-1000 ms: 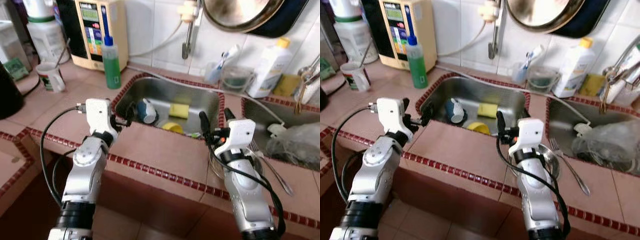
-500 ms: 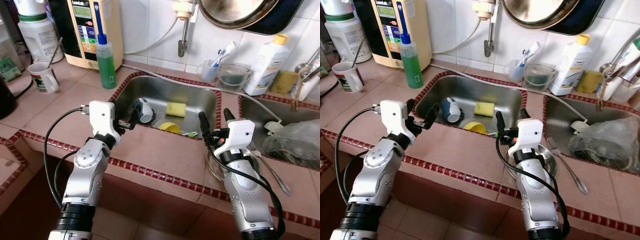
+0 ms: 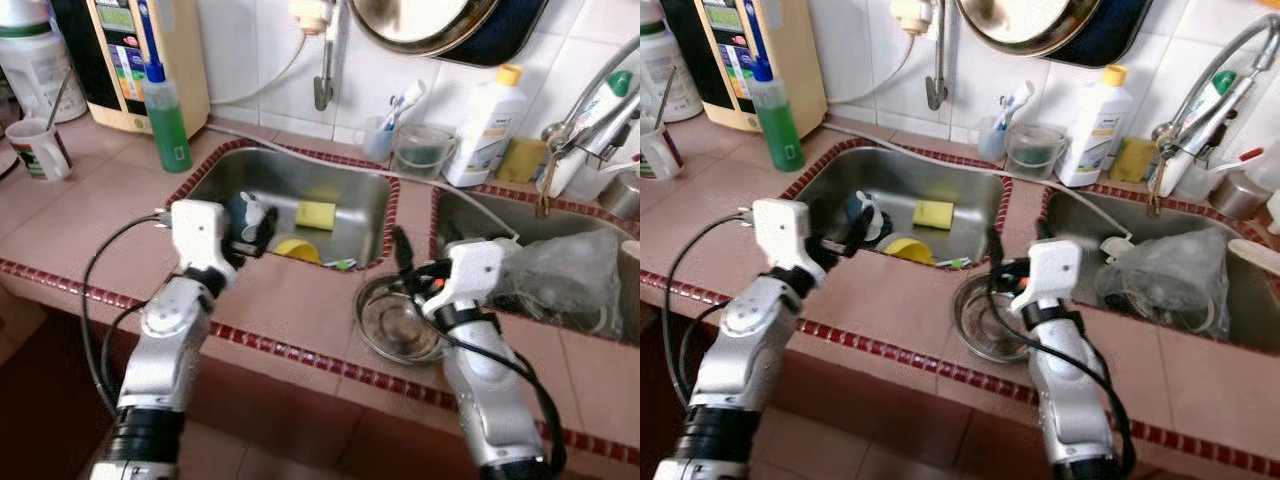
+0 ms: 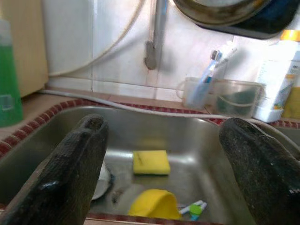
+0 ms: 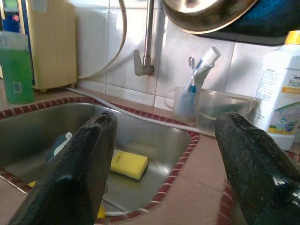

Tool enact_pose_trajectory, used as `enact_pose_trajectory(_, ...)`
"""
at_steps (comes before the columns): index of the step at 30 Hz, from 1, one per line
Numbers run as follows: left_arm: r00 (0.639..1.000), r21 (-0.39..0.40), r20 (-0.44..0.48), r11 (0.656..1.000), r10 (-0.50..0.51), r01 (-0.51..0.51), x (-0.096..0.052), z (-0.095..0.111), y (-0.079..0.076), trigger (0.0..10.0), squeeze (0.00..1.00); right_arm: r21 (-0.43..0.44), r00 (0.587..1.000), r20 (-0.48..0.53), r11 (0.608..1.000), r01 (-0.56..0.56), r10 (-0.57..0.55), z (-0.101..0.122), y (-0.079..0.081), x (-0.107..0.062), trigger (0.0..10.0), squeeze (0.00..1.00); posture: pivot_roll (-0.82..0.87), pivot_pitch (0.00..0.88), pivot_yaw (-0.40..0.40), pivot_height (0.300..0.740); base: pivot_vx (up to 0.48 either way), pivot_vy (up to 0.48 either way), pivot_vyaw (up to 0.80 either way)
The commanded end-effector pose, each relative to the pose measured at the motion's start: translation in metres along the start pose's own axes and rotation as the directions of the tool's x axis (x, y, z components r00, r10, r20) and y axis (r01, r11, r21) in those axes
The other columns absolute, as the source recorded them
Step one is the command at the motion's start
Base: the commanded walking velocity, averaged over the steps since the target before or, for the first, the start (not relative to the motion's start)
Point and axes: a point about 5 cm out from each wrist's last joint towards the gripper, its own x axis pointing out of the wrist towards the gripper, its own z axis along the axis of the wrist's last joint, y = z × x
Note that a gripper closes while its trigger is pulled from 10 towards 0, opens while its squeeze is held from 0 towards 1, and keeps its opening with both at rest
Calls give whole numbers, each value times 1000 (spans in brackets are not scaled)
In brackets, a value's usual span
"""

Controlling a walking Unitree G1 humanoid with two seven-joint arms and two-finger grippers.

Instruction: Kitchen organization

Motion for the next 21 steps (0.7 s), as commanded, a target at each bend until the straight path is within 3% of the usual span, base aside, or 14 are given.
enact_pose_trajectory(1,999,-11,9,999,-45,45,2,0,-12,10000,0,-22,1000,-12,999,28,-28,-2,-11,-4,10000,0,-17,0,-39,740,0,0,0)
enact_pose_trajectory(5,998,-46,8,997,-59,59,0,-1,-14,10000,0,-29,1000,-21,999,21,-22,-2,-12,-6,10000,0,-20,0,-44,740,0,0,0)
enact_pose_trajectory(7,992,13,-2,992,-128,128,-5,-3,-19,10000,0,-30,999,-39,999,18,-19,-5,-14,-11,10000,0,-22,0,-46,740,0,0,0)
enact_pose_trajectory(13,962,54,-27,960,-273,274,-17,-3,-32,10000,0,-14,997,-79,1000,-8,7,-9,-17,-22,10000,0,-32,0,-42,740,0,0,0)
enact_pose_trajectory(17,952,80,-38,948,-305,307,-19,-2,-36,10000,0,-6,995,-98,1000,-5,5,-11,-19,-26,10000,0,-34,0,-38,740,0,0,0)
enact_pose_trajectory(21,905,142,-77,894,-418,425,-27,-1,-48,10000,0,11,988,-152,1000,8,-6,-14,-23,-32,10000,0,-36,17,-33,740,0,0,0)
